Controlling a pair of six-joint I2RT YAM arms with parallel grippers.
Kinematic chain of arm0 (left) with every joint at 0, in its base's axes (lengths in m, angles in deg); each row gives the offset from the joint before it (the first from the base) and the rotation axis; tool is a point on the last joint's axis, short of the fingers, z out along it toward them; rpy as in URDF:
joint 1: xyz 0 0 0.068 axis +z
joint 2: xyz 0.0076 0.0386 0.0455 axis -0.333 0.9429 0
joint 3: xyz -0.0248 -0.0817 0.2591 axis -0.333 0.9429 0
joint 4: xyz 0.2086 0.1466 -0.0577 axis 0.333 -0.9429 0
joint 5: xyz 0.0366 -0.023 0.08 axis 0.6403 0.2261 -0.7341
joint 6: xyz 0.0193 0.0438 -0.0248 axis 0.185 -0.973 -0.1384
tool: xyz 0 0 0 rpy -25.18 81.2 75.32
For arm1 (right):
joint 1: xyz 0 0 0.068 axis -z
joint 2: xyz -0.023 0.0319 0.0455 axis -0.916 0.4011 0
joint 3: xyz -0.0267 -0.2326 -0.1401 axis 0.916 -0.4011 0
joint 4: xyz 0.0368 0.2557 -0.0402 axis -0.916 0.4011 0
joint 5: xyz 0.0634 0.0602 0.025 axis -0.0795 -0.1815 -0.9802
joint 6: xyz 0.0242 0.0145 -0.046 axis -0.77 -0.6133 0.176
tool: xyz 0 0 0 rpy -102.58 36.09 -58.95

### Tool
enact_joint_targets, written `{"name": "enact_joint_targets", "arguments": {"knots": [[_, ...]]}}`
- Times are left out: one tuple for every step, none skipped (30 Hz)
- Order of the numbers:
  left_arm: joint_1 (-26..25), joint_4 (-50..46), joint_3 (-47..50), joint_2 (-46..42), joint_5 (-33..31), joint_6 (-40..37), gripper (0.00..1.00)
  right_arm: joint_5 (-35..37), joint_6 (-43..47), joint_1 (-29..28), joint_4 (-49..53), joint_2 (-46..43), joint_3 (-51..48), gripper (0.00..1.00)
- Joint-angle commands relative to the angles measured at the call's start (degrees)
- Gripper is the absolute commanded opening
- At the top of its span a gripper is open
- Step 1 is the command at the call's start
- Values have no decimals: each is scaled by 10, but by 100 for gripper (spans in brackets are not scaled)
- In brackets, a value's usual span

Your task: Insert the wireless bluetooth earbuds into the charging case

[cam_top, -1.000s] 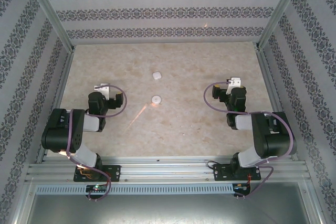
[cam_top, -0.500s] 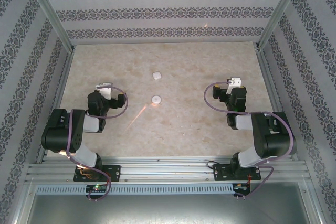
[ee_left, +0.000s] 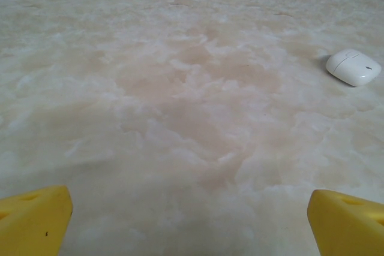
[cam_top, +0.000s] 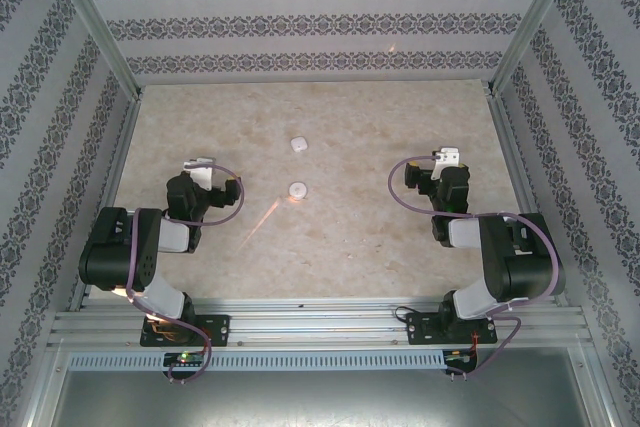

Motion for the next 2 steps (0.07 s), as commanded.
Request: {"name": "enact_joint_targets", "arguments": {"knots": [[5, 0, -11, -5, 11, -11, 100, -9, 7, 6, -11, -3, 2, 98], [6, 1, -11, -5, 10, -11, 100, -9, 7, 6, -12, -3, 2, 98]]}}
